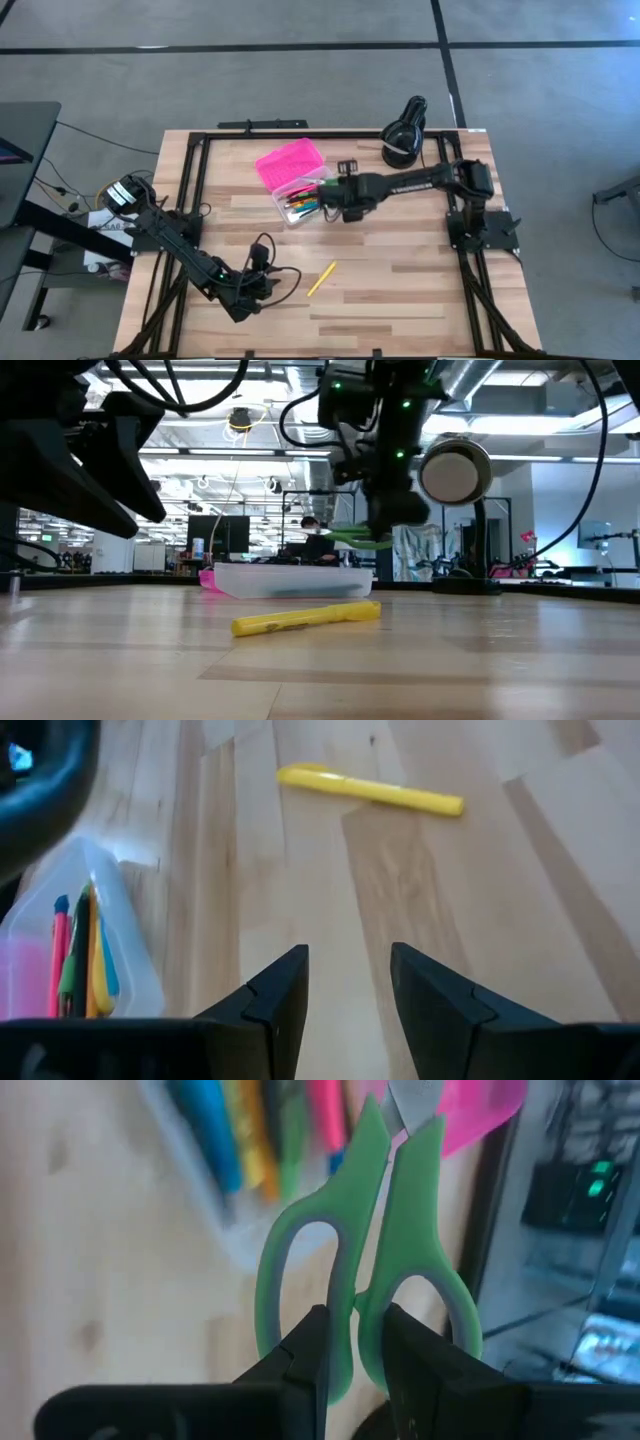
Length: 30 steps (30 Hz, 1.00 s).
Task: Pick & place school supplies into a supply box
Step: Put the green scissors into the black supply box
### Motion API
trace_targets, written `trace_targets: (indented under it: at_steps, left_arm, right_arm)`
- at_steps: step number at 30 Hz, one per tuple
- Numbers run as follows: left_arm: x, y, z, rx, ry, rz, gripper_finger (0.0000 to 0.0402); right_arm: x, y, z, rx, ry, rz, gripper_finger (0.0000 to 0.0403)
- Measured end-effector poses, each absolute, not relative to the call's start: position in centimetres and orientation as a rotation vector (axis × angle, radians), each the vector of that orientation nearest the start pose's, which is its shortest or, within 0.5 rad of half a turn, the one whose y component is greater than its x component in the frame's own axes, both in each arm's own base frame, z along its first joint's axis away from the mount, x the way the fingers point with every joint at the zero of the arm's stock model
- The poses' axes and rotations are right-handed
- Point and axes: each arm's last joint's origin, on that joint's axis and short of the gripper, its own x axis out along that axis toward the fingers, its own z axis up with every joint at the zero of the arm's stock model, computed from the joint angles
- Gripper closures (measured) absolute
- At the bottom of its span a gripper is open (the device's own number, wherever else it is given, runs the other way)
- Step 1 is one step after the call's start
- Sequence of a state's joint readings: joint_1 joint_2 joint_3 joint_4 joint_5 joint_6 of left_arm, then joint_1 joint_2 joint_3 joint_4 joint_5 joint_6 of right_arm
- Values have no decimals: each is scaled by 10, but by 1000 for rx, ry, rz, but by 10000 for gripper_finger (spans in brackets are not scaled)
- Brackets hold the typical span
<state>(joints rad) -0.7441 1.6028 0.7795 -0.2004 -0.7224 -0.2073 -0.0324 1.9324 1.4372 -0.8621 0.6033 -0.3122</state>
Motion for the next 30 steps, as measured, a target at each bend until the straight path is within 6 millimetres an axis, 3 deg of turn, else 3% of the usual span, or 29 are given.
trace_targets:
  at_steps: [8, 18, 25, 30]
  left_arm:
    - [220, -175, 150, 472, 779, 114, 262]
    - [219, -174, 149, 451, 787, 129, 262]
    - [219, -175, 149, 445, 788, 129, 262]
    - [217, -174, 148, 450, 798, 134, 262]
  right_arm:
    - [395, -48, 201, -692, 1241, -167, 342]
    - [398, -56, 201, -653, 1203, -109, 342]
    - [409, -63, 171, -664, 1234, -77, 342]
    - [406, -68, 160, -645, 1299, -78, 342]
